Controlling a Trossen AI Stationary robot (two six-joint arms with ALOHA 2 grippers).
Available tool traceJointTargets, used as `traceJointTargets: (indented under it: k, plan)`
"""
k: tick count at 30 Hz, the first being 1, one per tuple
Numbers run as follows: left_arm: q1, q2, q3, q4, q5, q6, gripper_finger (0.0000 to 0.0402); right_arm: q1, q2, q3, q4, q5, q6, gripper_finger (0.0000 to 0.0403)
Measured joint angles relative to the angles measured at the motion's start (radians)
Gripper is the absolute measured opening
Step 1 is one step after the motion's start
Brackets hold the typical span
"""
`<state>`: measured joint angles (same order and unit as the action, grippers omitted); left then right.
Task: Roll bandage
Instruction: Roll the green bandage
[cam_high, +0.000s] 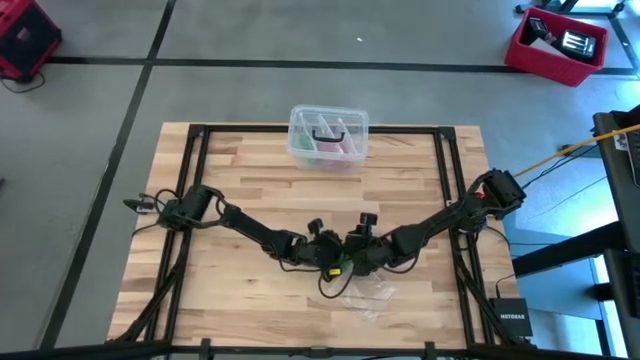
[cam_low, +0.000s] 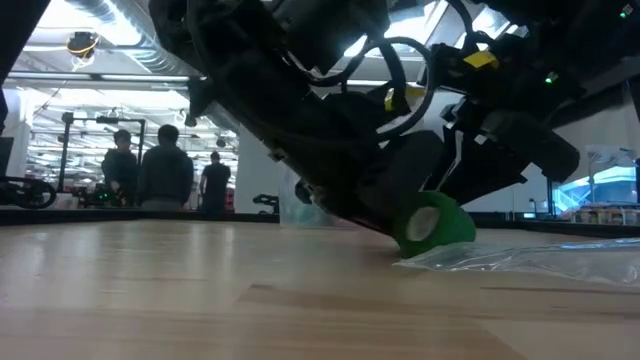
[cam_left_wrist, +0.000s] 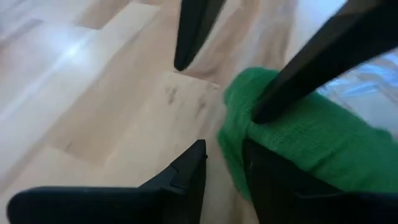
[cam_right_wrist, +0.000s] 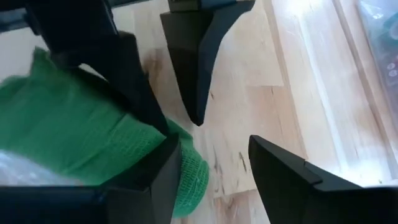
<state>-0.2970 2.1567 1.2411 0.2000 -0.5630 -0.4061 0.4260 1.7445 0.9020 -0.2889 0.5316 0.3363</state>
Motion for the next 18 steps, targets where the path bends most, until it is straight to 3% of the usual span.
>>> traceJointTargets:
  k: [5,9,14,18]
  plan:
    - [0.007,-0.006,0.001,-0.028,0.106,0.02,0.01,0.001,0.0,0.001,0.002,-0.004,0.0,0.0193]
    - [-0.002,-0.029,0.004,-0.11,0.128,-0.003,0.01,0.0,0.0,0.001,0.002,-0.005,0.0,0.0193]
    - [-0.041,-0.133,0.0,-0.24,0.103,-0.033,0.01,0.0,0.0,0.0,0.001,-0.004,0.0,0.0193]
    - [-0.076,-0.178,0.001,-0.207,0.054,-0.02,0.01,0.0,-0.001,0.0,0.0,-0.002,-0.001,0.0193]
